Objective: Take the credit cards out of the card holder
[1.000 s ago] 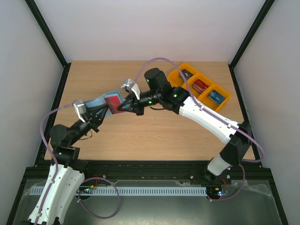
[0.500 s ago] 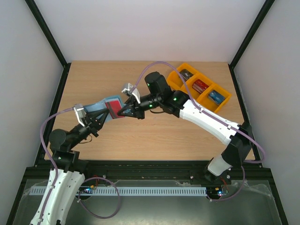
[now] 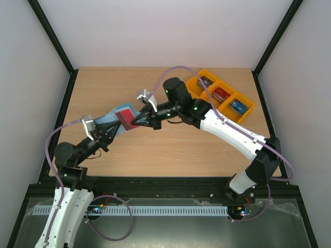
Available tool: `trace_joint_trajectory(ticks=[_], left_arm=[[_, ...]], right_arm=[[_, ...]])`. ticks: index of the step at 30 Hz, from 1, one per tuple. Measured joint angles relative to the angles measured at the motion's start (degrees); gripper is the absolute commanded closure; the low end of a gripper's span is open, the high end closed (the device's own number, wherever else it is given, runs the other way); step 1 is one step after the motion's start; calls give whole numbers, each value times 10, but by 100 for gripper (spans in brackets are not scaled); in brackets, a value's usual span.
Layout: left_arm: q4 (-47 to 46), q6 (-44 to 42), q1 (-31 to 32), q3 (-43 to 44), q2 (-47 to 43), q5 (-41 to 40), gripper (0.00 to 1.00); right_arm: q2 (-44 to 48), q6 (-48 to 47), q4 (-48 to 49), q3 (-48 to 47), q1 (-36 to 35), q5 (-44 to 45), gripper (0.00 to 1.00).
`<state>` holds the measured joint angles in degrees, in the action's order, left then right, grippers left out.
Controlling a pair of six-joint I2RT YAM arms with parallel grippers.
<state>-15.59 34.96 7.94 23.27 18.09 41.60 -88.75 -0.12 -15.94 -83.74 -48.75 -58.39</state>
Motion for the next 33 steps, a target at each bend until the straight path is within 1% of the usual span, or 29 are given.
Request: trace_joint_trajectory(ticks=[3, 7, 9, 12, 16, 18, 19, 20, 21, 23, 26, 30, 33], left_arm=[[-4, 5, -6, -2, 0, 10, 98], [-44, 31, -7, -21, 2, 26, 85], [-62, 45, -7, -29, 9, 34, 83], [-77, 56, -9, -34, 14, 36, 82], [-81, 52, -9, -34, 16, 38, 74], [-55, 34, -9, -26, 9, 37, 71], [-40, 24, -10, -22, 1, 36, 66], [-25, 14, -13, -18, -7, 35, 57], [-10, 5, -17, -14, -15, 35, 43], [25, -14, -28, -1, -28, 33, 20], [70, -40, -47, 20, -49, 24, 2], [112, -61, -88, 32, -52, -8, 1], [127, -61, -101, 27, -38, -10, 0]], right_arm=[[0, 6, 3, 0, 0, -4, 98], [0, 26, 31, 5, 0, -10, 98], [0, 35, 43, 11, 0, -8, 98], [0, 40, 56, 17, -1, -5, 98], [0, 38, 60, 17, -1, 1, 98], [0, 40, 62, 19, -1, 2, 98], [1, 44, 70, 23, -1, 1, 98], [4, 50, 81, 30, -1, 0, 98], [8, 57, 91, 39, -1, -1, 98], [12, 65, 96, 48, 2, 0, 98], [13, 58, 82, 45, 9, 6, 98], [24, 40, 54, 41, 12, -10, 98], [42, 31, 40, 41, 9, -35, 98]])
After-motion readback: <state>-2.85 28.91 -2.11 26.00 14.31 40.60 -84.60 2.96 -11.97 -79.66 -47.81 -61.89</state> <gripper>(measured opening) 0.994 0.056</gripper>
